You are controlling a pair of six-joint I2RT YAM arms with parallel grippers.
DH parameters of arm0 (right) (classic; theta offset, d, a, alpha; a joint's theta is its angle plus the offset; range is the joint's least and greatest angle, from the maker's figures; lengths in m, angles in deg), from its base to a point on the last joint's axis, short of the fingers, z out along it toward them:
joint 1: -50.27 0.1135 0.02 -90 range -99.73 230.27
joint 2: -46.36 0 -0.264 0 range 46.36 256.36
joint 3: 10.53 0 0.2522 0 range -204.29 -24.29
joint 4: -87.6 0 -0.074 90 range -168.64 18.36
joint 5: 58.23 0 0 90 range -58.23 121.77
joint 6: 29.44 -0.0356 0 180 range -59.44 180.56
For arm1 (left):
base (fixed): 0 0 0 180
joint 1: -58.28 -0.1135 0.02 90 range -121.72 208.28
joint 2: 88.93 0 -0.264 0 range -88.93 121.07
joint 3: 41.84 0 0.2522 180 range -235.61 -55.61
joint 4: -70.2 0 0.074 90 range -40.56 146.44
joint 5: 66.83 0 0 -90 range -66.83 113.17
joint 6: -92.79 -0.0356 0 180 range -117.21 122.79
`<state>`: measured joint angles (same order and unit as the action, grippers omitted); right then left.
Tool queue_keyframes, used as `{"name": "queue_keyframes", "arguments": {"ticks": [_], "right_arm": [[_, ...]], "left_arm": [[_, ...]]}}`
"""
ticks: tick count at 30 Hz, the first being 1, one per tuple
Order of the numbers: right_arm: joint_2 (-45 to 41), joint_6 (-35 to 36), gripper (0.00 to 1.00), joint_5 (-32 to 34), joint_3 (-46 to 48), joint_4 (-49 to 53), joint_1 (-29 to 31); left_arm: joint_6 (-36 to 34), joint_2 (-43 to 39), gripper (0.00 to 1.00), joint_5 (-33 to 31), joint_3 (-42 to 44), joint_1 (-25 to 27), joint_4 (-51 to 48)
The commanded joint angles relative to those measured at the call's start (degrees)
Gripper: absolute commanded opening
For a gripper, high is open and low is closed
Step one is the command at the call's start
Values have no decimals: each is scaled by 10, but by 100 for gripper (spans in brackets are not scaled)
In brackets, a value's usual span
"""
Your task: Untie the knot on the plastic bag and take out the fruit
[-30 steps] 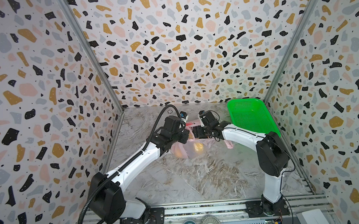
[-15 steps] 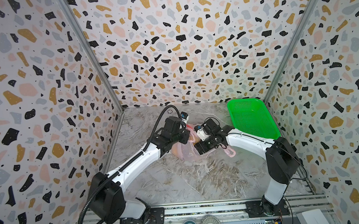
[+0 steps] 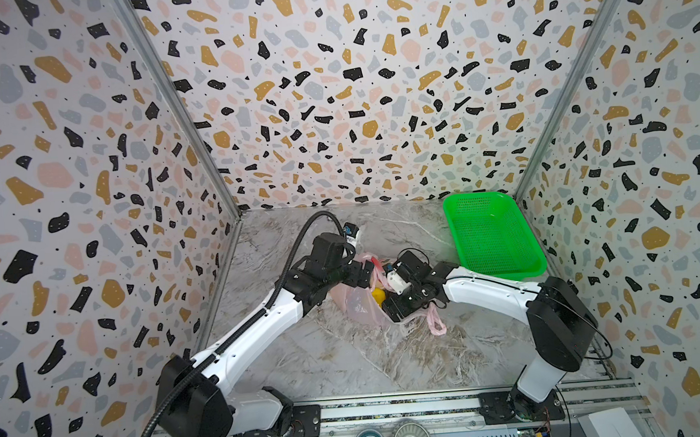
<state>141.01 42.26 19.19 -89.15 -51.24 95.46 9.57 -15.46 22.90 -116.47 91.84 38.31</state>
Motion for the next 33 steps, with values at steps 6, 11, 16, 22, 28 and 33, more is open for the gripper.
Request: {"name": "queue_keyframes", "arguments": {"ticks": [6,11,16,22,28,33], "right_arm": [[-93,-113,90,136,18,-39,-24],[-106,-132,90,199,15,-52,-36],[-115,-137,90,213,16,-55,-39],[-131,-142,90,227,32,-49,-41],[-140,-139,90,245,36,-41,-52],[-139,-131,90,251,46,-40,-65]], "left_arm": [[11,21,99,-17,-21,24,-16],[12,63,100,-84,-54,58,-35],[38,140,99,-212,-77,65,-78],[37,159,99,-340,-55,65,-98],[31,139,100,-364,-43,50,-136],[38,109,100,-355,-36,49,-172]]}}
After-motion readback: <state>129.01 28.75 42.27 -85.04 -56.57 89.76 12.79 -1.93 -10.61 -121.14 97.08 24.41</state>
